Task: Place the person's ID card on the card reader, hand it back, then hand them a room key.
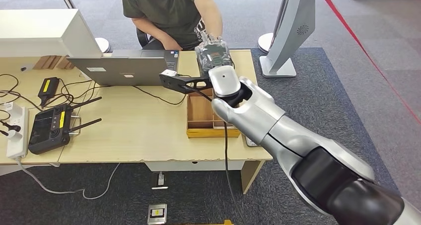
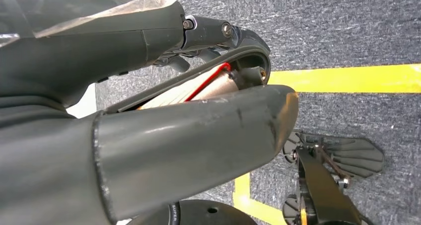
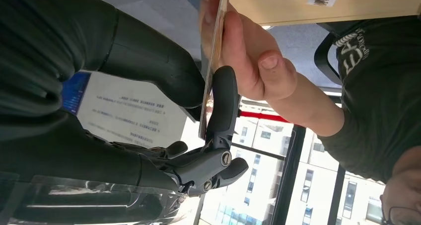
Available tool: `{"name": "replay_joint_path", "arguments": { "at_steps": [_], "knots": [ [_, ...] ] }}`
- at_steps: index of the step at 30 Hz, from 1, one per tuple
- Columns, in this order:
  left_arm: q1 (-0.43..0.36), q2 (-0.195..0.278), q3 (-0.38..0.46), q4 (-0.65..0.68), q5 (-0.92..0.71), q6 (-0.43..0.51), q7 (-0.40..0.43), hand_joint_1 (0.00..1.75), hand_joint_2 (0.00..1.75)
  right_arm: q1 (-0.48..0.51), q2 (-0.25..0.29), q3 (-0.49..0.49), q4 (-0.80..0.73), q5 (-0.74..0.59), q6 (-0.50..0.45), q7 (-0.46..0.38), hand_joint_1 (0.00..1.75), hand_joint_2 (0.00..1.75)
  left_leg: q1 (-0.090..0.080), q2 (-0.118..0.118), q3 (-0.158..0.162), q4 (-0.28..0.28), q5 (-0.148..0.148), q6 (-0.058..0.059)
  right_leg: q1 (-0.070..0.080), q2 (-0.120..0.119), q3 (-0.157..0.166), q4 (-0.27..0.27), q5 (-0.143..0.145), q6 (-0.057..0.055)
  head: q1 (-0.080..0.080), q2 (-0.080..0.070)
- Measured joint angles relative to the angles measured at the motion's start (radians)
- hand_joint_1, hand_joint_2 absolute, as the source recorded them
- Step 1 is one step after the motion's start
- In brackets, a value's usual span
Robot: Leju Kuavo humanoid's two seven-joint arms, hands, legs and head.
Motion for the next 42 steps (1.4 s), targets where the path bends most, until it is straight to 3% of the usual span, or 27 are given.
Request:
{"name": "replay_joint_path", "arguments": {
  "at_steps": [1,5,9,20,24,28,30,34,42],
  "knots": [
    [0.0,-0.001,0.001,0.0,0.003,0.006,-0.001,0.0,0.0,-0.007,0.001,0.011,0.004,-0.007,-0.001,-0.002,0.26,1.75,0.0,0.0,0.0,0.0,0.0,0.0,0.0,0.0,0.0,0.0,0.0,0.0,0.0,0.0],
    [0.0,-0.004,0.006,0.0,0.018,0.035,-0.006,0.0,0.0,-0.038,0.005,0.065,0.018,-0.012,-0.024,-0.005,0.2,1.75,0.0,0.0,0.0,0.0,0.0,0.0,0.0,0.0,0.0,0.0,0.0,0.0,0.0,0.0],
    [0.001,-0.009,0.011,0.0,0.022,0.044,-0.007,0.0,0.0,-0.053,0.005,0.104,0.028,-0.022,-0.033,-0.01,0.0,0.0,0.0,0.0,0.0,0.0,0.0,0.0,0.0,0.0,0.0,0.0,0.0,0.0,0.0,0.0],
    [0.006,-0.011,0.021,-0.006,0.021,0.088,0.006,0.0,0.0,-0.158,-0.014,0.299,0.061,-0.235,-0.054,0.02,0.0,0.0,0.0,0.0,0.0,0.0,0.0,0.0,0.0,0.0,-0.001,0.0,0.0,0.0,0.0,0.0],
    [0.008,-0.011,0.021,-0.009,0.021,0.089,0.011,0.0,0.0,-0.19,-0.069,0.358,0.062,-0.281,-0.087,0.049,0.0,0.0,0.0,0.0,0.0,0.001,0.0,0.0,0.0,0.0,-0.001,-0.001,0.0,0.0,0.0,0.0],
    [0.012,-0.011,0.021,-0.012,0.031,0.089,0.01,0.0,0.0,-0.178,-0.175,0.352,0.058,-0.215,-0.1,0.055,0.0,0.0,0.0,-0.001,0.001,0.002,0.0,0.0,0.0,-0.001,0.001,-0.002,0.001,0.001,0.0,0.0],
    [0.015,-0.011,0.021,-0.015,0.038,0.088,0.009,0.0,0.0,-0.137,-0.244,0.304,0.033,-0.115,-0.046,0.057,0.0,0.0,0.0,-0.001,0.003,0.003,-0.001,0.001,0.0,-0.001,0.004,-0.003,0.001,0.001,0.0,0.0],
    [0.018,-0.011,0.021,-0.016,0.053,0.087,0.007,0.0,0.0,0.027,-0.387,0.115,-0.078,0.05,0.09,0.06,0.0,0.0,0.0,-0.002,0.005,0.003,-0.002,0.002,0.0,-0.001,0.007,-0.004,0.001,0.001,0.0,0.0],
    [0.02,-0.011,0.021,-0.018,0.083,0.112,0.011,0.0,0.0,0.358,-0.602,-0.277,-0.315,0.074,0.145,0.062,0.0,0.0,0.0,-0.003,0.005,0.003,-0.003,0.002,0.001,-0.001,0.006,-0.005,0.0,0.002,0.0,0.0]
  ]
}}
